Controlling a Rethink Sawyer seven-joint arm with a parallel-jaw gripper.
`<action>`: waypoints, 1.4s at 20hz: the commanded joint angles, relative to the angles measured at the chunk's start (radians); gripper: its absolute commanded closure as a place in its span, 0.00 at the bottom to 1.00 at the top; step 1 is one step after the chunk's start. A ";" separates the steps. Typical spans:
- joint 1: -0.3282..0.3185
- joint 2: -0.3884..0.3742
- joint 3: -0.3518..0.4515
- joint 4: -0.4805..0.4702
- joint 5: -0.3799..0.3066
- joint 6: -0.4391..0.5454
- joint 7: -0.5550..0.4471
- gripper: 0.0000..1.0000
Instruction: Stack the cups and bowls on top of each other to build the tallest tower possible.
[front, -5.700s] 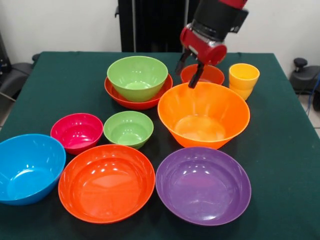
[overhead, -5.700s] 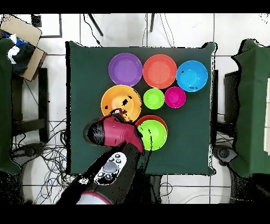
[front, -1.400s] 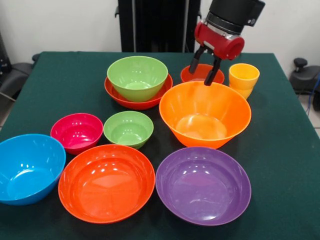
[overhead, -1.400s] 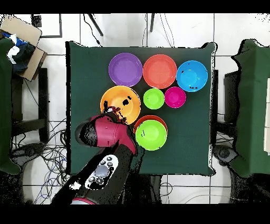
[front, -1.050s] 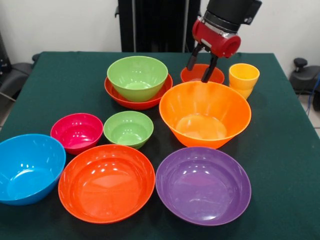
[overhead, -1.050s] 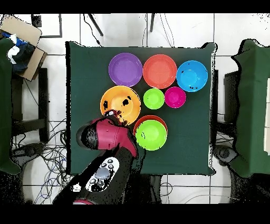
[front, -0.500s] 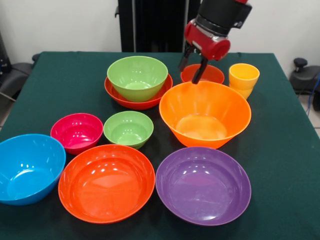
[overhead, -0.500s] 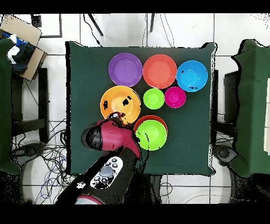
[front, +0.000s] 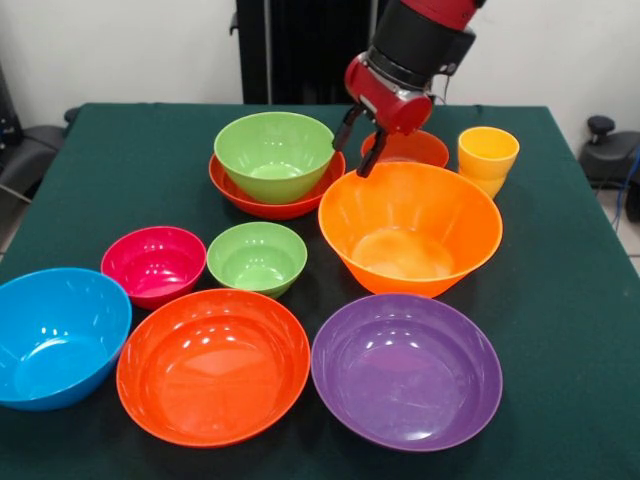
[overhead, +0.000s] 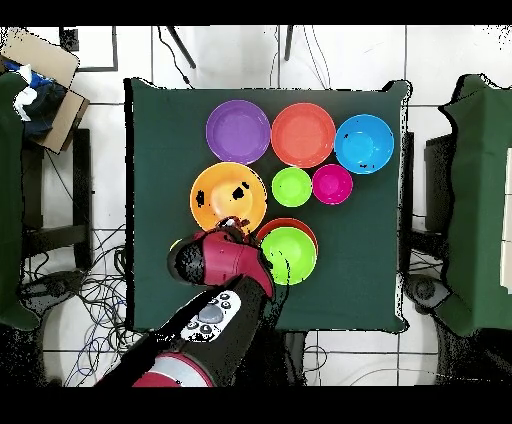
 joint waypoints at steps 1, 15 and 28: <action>-0.005 0.058 0.072 -0.057 0.012 -0.021 0.082 0.00; 0.011 -0.004 0.125 -0.085 0.063 0.086 0.103 0.00; 0.032 0.046 0.100 -0.133 0.121 0.095 0.115 0.00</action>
